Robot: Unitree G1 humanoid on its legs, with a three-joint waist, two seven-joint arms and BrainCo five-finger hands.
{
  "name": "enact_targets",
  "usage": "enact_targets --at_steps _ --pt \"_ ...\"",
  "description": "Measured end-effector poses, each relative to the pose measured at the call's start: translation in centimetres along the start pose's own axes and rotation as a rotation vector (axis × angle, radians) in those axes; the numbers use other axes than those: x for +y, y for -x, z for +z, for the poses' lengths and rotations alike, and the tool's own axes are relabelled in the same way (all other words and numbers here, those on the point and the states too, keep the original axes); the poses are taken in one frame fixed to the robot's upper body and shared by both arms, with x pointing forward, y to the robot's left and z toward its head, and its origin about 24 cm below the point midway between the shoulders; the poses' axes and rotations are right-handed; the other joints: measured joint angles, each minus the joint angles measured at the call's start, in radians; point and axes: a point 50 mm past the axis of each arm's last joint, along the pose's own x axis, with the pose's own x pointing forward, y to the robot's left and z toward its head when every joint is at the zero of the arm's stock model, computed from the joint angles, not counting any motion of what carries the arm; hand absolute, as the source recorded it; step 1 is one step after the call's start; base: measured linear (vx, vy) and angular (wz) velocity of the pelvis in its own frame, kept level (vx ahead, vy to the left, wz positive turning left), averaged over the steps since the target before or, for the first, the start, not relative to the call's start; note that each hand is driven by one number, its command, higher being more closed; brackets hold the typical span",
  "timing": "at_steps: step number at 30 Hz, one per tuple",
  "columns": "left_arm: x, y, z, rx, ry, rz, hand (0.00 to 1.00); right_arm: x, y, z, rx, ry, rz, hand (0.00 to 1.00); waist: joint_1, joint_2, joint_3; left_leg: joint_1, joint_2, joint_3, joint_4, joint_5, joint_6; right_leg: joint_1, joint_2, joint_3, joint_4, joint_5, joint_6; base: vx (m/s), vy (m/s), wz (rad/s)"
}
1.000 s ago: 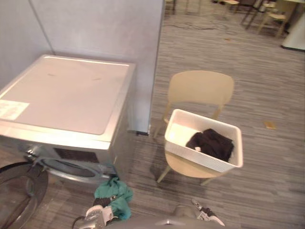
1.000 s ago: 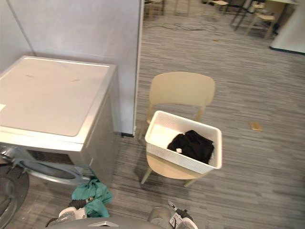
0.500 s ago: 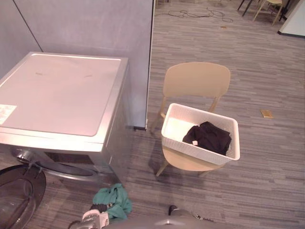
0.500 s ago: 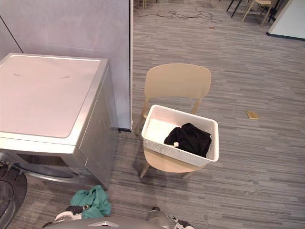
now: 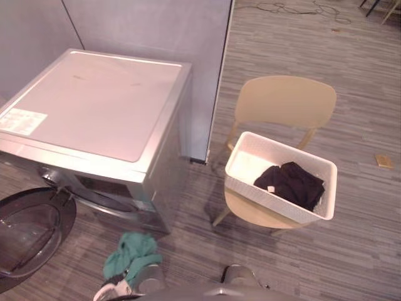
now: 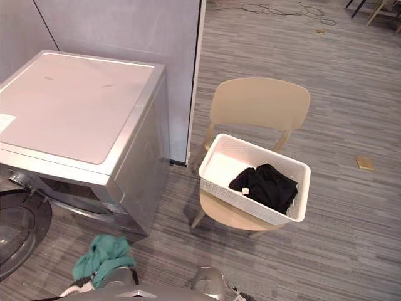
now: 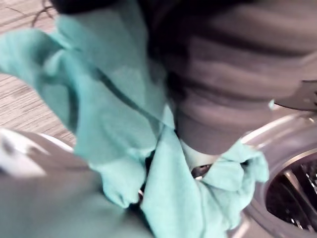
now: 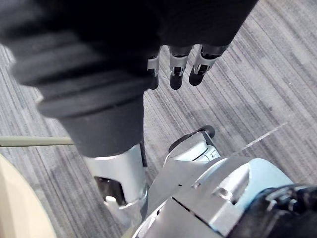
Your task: Pick up the laundry basket with both hands and put the clothes into the washing machine.
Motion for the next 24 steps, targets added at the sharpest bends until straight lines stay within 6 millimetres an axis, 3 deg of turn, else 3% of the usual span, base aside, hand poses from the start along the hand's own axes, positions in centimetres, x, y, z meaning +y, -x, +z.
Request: enact_targets --at_steps 3,4,6,7,8,9,10,11,12,14,15,16,18,19,20,21,23,24 --pt "0.3 0.0 0.6 -0.017 0.048 0.019 1.00 -0.6 0.0 -0.1 -0.001 0.028 -0.011 0.00 0.003 -0.014 0.001 -0.037 0.112 -0.020 0.043 -0.022 0.000 -0.036 -0.032 0.015 0.079 -0.042 0.021 -0.06 0.116 0.10" --pt "0.3 0.0 1.2 -0.043 0.062 0.028 1.00 -1.1 0.0 0.2 -0.008 0.045 -0.024 0.00 0.001 -0.025 0.005 -0.053 0.147 -0.043 0.014 -0.012 -0.013 -0.059 -0.078 0.028 0.122 -0.058 0.047 -0.05 0.350 0.34" --pt "0.1 0.0 1.6 -0.059 0.059 0.025 1.00 -2.2 0.0 0.8 -0.026 0.073 -0.060 0.00 -0.006 -0.023 0.004 -0.057 0.157 -0.072 -0.079 0.039 -0.044 -0.072 -0.156 0.036 0.149 -0.061 0.108 -0.05 0.533 0.46" --pt "-0.1 0.0 1.3 -0.053 0.049 0.019 1.00 -3.1 0.1 1.0 -0.023 0.114 -0.091 0.00 -0.009 -0.007 -0.005 -0.038 0.151 -0.069 -0.143 0.083 -0.102 -0.066 -0.201 0.036 0.137 -0.046 0.154 -0.04 0.759 0.41" --pt "0.1 0.0 1.2 -0.045 0.057 0.022 1.00 -3.0 0.1 0.5 -0.006 0.130 -0.094 0.00 -0.007 -0.025 -0.001 -0.040 0.101 -0.047 -0.129 0.096 -0.169 -0.049 -0.259 0.063 0.102 -0.020 0.170 -0.03 0.787 0.37" --pt "0.6 -0.1 1.8 -0.059 0.034 0.032 1.00 -2.1 0.1 -0.5 0.030 0.127 -0.070 0.00 -0.008 -0.052 -0.009 -0.046 0.052 -0.040 -0.114 0.073 -0.165 -0.007 -0.286 0.057 0.007 0.039 0.160 0.03 0.808 0.32" --pt "0.9 -0.2 2.3 -0.061 -0.007 0.038 1.00 -1.7 0.1 -1.7 0.070 0.097 -0.080 0.00 -0.012 -0.056 -0.031 -0.088 0.025 -0.051 -0.069 0.041 -0.158 0.063 -0.286 0.045 -0.137 0.182 0.157 0.04 0.533 0.27" --pt "1.1 -0.2 2.2 -0.056 -0.021 0.043 1.00 -1.9 0.1 -2.0 0.085 0.098 -0.086 0.00 -0.011 -0.049 -0.034 -0.101 0.014 -0.051 -0.054 0.028 -0.148 0.079 -0.286 0.043 -0.191 0.262 0.144 0.05 0.661 0.13" --pt "0.8 -0.3 2.3 -0.052 -0.046 0.038 1.00 -1.9 0.1 -2.1 0.092 0.102 -0.086 0.00 -0.008 -0.049 -0.036 -0.104 0.001 -0.035 -0.047 0.013 -0.124 0.090 -0.281 0.038 -0.275 0.447 0.105 0.03 0.516 -0.10" --pt "0.5 -0.3 1.9 -0.039 -0.092 0.023 1.00 -1.6 0.1 -1.8 0.082 0.119 -0.079 0.00 -0.003 -0.040 -0.038 -0.082 0.002 0.016 -0.068 0.007 -0.078 0.075 -0.272 0.039 -0.331 0.640 0.053 0.05 0.656 -0.47" --pt "0.5 -0.3 1.9 -0.041 -0.136 0.021 1.00 -1.4 0.1 -1.7 0.076 0.128 -0.073 0.00 0.005 -0.040 -0.038 -0.042 -0.003 0.067 -0.112 0.017 -0.052 0.032 -0.258 0.006 -0.231 0.581 -0.018 0.07 0.479 -0.62" --pt "0.6 -0.3 1.9 -0.041 -0.154 0.024 1.00 -1.3 0.1 -1.5 0.071 0.138 -0.069 0.00 0.011 -0.040 -0.038 -0.014 -0.010 0.094 -0.143 0.026 -0.038 0.019 -0.247 -0.021 -0.179 0.528 -0.058 0.09 0.451 -0.67" --pt "1.1 -0.3 1.6 -0.032 -0.212 0.035 1.00 -0.6 0.0 -1.1 0.056 0.192 -0.046 0.00 0.004 -0.024 -0.043 0.069 -0.035 0.160 -0.267 0.073 -0.002 -0.009 -0.145 -0.093 -0.030 0.303 -0.029 0.03 0.237 -0.69" --pt "1.1 -0.3 1.3 -0.021 -0.231 0.030 1.00 -0.2 0.0 -0.8 0.044 0.217 -0.035 0.00 0.000 -0.005 -0.044 0.105 -0.044 0.190 -0.327 0.100 0.008 -0.026 -0.066 -0.117 0.036 0.187 -0.041 0.00 0.136 -0.63" --pt "1.1 -0.3 1.1 -0.015 -0.242 0.029 1.00 0.0 0.0 -0.8 0.041 0.233 -0.027 0.00 -0.004 0.003 -0.045 0.121 -0.050 0.204 -0.353 0.114 0.010 -0.030 -0.025 -0.125 0.059 0.138 -0.037 -0.01 0.074 -0.70" --pt "0.8 -0.3 1.0 -0.010 -0.265 0.020 1.00 0.7 0.0 -0.7 0.034 0.261 -0.008 0.00 -0.015 0.014 -0.042 0.142 -0.063 0.228 -0.400 0.145 0.012 -0.021 0.069 -0.135 0.013 0.066 -0.042 0.00 0.016 -0.51" --pt "0.1 -0.3 0.7 0.006 -0.276 0.004 1.00 0.8 0.0 -0.4 0.023 0.268 0.002 0.00 -0.019 0.010 -0.045 0.162 -0.100 0.250 -0.439 0.166 0.011 0.030 0.096 -0.129 -0.108 0.029 -0.048 -0.01 -0.017 -0.48" --pt "-0.9 -0.2 0.4 0.010 -0.277 -0.023 1.00 0.8 0.0 -0.3 0.011 0.258 0.009 0.00 -0.026 0.030 -0.038 0.175 -0.106 0.246 -0.466 0.189 0.011 0.050 0.106 -0.121 -0.150 0.032 -0.056 -0.05 -0.062 -0.24"
